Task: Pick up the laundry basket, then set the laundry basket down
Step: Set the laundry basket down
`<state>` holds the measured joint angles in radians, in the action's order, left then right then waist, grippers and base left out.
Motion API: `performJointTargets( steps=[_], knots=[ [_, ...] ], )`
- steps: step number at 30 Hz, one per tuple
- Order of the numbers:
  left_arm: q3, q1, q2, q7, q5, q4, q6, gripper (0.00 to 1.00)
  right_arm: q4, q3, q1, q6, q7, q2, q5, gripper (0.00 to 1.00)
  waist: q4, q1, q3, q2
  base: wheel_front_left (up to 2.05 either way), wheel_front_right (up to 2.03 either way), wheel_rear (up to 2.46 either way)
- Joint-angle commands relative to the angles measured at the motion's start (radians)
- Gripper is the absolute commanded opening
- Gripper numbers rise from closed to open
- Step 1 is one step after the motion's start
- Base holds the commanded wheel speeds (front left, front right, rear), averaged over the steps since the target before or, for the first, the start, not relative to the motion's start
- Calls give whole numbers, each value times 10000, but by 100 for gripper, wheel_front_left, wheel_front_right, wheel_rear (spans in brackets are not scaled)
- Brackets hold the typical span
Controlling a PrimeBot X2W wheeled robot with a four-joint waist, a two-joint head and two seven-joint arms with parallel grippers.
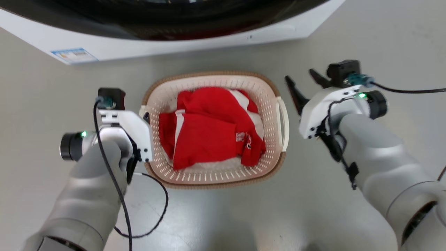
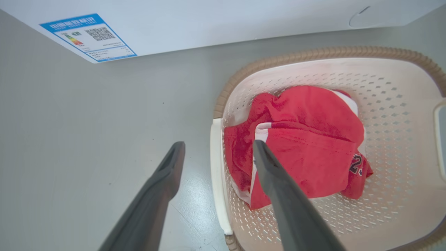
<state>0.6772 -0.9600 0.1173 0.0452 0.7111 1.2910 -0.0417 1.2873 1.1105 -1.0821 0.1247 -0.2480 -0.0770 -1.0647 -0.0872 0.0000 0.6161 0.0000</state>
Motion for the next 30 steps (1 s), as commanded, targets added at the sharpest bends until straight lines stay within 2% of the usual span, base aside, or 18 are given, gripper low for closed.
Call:
performJointTargets(
  steps=[1, 7, 9, 10, 14, 18, 22, 30],
  knots=[
    [-285, 299, 233, 409, 167, -132, 96, 100, -18, -298, 475, 60, -133, -129, 333, 100, 74, 0, -625, 0, 0, 0, 0],
    [-649, 1048, 203, 1836, 518, -279, 478, 100, -835, -2430, 1041, 60, -135, -803, 2150, 100, 75, 0, -1825, 0, 0, 0, 0],
    [-699, 1278, 220, 2047, 498, -422, 495, 100, -1300, -3380, 1465, 60, -135, -1068, 3072, 100, 110, 0, -2235, 0, 0, 0, 0],
    [-699, 1278, 220, 2047, 498, -422, 495, 100, -1300, -3380, 1465, 60, -135, -1068, 3072, 100, 110, 0, -2235, 0, 0, 0, 0],
    [-1083, 1749, 368, 2156, 477, -1186, 433, 100, -2375, -5389, 2683, 60, -136, -1307, 5037, 100, 181, 0, -3036, 0, 0, 0, 0],
    [-1721, 2613, 644, 2162, 59, -2603, 102, 100, -3448, -7178, 3937, 60, -136, -1165, 6819, 100, 219, 0, -3772, 0, 0, 0, 0],
    [-2414, 3676, 765, 2164, -473, -3884, -140, 100, -4412, -8499, 4981, 60, -137, -848, 8190, 100, 239, 0, -4452, 0, 0, 0, 0],
    [-3871, 5670, 731, 2165, -1515, -6145, -66, 100, -6133, -9709, 6590, 60, -137, -380, 9526, 100, 324, 0, -5507, 0, 0, 0, 0]
  ],
)
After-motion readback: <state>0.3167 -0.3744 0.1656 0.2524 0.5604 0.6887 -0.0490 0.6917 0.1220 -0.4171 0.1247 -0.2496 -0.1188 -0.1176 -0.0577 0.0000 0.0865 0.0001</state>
